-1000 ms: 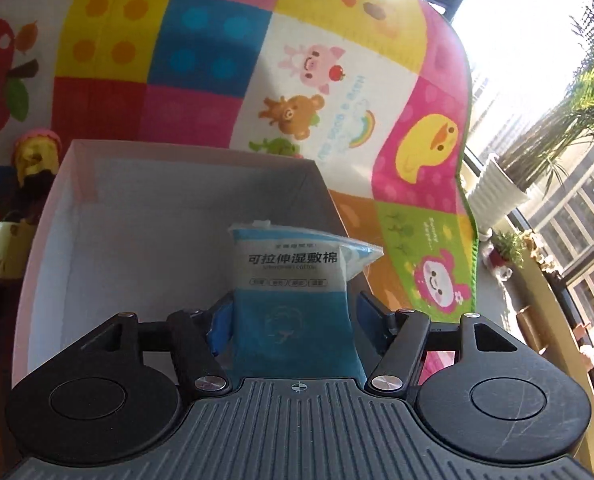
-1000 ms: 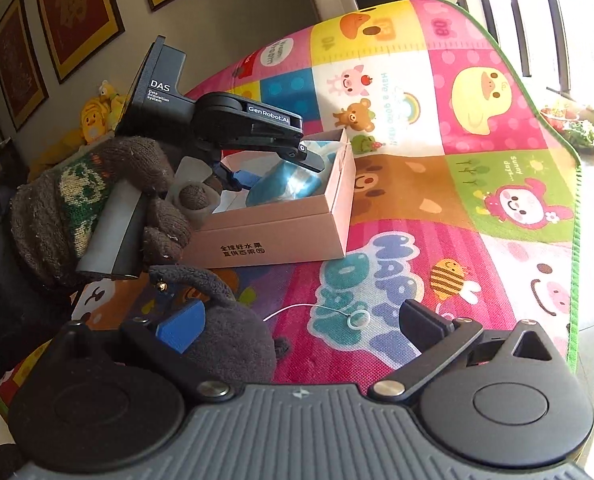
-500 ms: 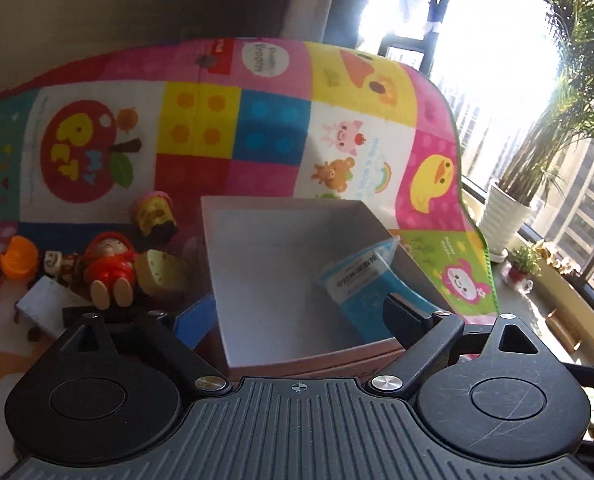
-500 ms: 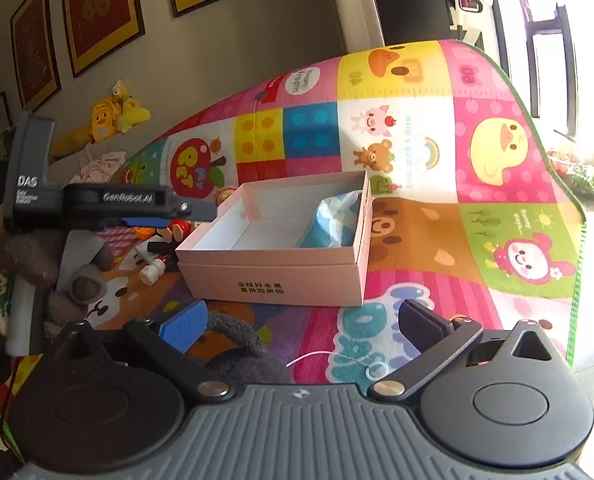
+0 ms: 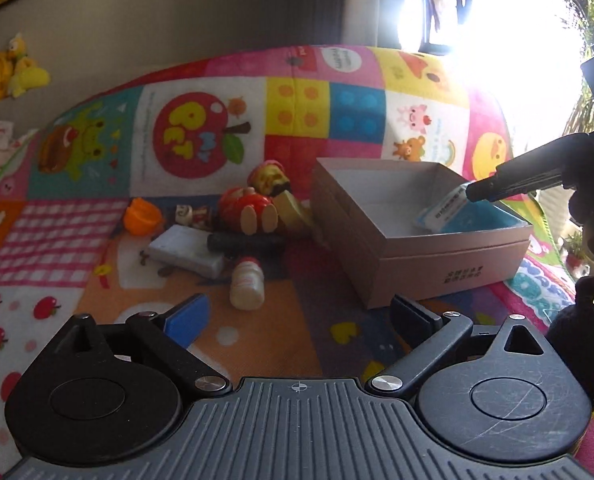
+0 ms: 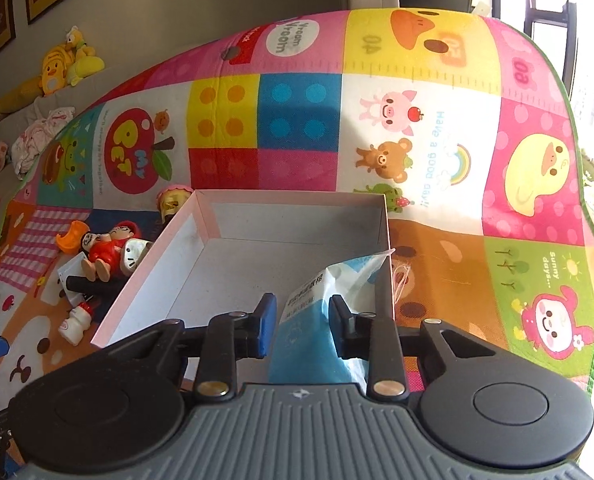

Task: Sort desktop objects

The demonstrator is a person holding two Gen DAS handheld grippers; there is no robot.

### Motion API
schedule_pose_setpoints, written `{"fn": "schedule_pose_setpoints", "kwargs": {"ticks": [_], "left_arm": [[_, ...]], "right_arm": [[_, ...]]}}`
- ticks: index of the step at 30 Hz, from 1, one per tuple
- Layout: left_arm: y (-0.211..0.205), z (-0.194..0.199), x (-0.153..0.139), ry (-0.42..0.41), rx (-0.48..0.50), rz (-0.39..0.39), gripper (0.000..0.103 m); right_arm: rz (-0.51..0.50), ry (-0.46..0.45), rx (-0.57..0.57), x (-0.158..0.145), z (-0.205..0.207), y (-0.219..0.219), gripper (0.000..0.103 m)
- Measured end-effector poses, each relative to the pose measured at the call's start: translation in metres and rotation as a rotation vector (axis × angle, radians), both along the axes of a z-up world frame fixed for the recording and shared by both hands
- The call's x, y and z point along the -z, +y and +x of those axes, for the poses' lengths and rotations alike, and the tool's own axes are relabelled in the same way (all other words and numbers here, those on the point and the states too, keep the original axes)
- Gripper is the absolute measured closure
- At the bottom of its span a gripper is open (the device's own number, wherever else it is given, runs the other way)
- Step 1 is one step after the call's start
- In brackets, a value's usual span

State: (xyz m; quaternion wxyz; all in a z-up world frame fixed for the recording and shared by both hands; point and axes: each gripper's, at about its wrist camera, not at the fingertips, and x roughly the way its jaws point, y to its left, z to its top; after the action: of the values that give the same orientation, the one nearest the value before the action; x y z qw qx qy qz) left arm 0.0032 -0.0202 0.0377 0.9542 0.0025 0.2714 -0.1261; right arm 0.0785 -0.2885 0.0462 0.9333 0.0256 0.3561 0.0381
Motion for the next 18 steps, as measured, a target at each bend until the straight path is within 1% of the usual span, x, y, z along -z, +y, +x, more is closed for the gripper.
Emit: {"fn": "schedule_pose_setpoints", "kwargs": {"ticks": [2, 5, 8, 9, 11, 15, 18], "left_arm": [[0.008, 0.002, 0.004, 0.007, -0.005, -0.021, 0.003], [0.017, 0.007, 0.009, 0.018, -0.022, -0.045, 0.003], [0.022, 0.013, 0.014, 0.04, -0.029, -0.068, 0.002], [0.023, 0.016, 0.015, 0.046, -0.028, -0.07, 0.002], [0.022, 0.017, 0.017, 0.047, -0.017, -0.063, 0.002], [0.023, 0.019, 0.017, 0.046, -0.014, -0.037, 0.002], [0.023, 0.029, 0.015, 0.036, -0.029, -0.005, 0.002]], "right_arm": [[0.014, 0.047, 0.023, 0.009, 0.011, -0.002, 0.075], [0.001, 0.067, 0.039, 0.015, 0.019, -0.001, 0.075], [0.074, 0.123, 0.038, 0.019, 0.03, -0.004, 0.074], [0.073, 0.127, 0.042, 0.019, 0.033, -0.004, 0.073], [0.05, 0.135, 0.042, 0.018, 0.035, -0.001, 0.073], [-0.072, 0.138, 0.051, 0.012, 0.026, 0.002, 0.073], [-0.09, 0.111, 0.041, -0.001, 0.012, 0.001, 0.072]]}}
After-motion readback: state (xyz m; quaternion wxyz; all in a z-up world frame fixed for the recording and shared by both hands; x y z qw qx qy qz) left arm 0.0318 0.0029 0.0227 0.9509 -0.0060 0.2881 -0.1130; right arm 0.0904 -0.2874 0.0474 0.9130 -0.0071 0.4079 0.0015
